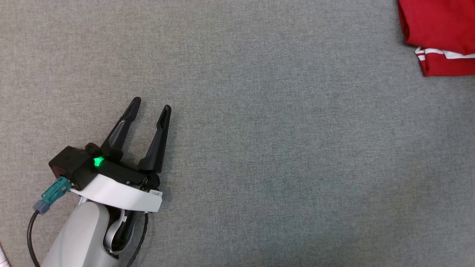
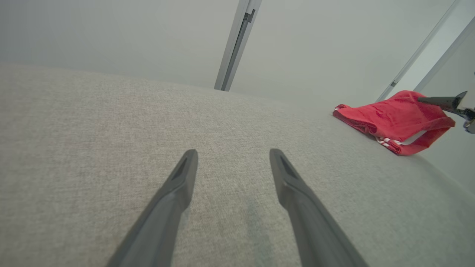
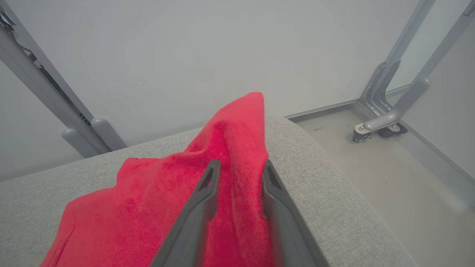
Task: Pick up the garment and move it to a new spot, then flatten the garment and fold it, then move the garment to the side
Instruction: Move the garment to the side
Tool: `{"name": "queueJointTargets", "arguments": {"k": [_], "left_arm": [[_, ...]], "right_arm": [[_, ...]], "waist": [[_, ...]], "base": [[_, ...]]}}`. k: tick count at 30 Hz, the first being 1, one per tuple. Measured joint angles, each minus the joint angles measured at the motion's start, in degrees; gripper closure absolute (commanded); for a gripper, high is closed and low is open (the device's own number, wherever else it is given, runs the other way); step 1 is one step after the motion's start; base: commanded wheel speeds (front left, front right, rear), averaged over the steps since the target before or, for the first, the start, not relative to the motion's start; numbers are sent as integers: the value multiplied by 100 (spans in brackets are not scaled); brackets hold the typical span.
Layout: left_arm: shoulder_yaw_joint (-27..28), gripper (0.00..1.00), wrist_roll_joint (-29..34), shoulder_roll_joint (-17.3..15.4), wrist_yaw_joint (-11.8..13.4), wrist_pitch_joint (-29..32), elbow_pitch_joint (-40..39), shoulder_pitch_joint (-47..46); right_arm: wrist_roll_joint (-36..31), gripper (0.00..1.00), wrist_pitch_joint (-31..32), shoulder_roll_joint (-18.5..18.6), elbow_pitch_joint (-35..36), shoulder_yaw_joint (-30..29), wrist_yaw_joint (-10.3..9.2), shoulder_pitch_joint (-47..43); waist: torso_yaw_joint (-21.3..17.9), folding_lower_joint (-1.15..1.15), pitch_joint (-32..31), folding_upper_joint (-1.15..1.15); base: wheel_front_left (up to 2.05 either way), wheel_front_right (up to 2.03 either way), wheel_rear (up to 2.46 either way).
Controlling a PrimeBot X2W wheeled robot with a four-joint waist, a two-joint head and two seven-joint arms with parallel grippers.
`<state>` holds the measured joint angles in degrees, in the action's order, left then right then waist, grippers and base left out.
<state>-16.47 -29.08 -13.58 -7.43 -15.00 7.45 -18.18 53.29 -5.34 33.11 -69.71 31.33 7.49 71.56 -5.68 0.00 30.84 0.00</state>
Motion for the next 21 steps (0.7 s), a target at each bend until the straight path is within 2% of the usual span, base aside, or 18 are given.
{"name": "queueJointTargets", "arguments": {"k": [6,12,21], "left_arm": [[8,0,-1,9,0,-13,57,-14],[45,0,-26,74,1,-8,203,43],[393,0,-3,221,30,-8,188,305]], "right_arm": [[-226,0,-323,-143,-256,67,0,157],[-483,0,-617,-361,-246,291,0,182],[-659,0,-884,-493,656,647,0,-83]], "waist": [[-1,0,-38,0],[-62,0,-327,0],[-203,0,-1061,0]], "base": [[0,0,0],[0,0,0],[0,0,0]]}}
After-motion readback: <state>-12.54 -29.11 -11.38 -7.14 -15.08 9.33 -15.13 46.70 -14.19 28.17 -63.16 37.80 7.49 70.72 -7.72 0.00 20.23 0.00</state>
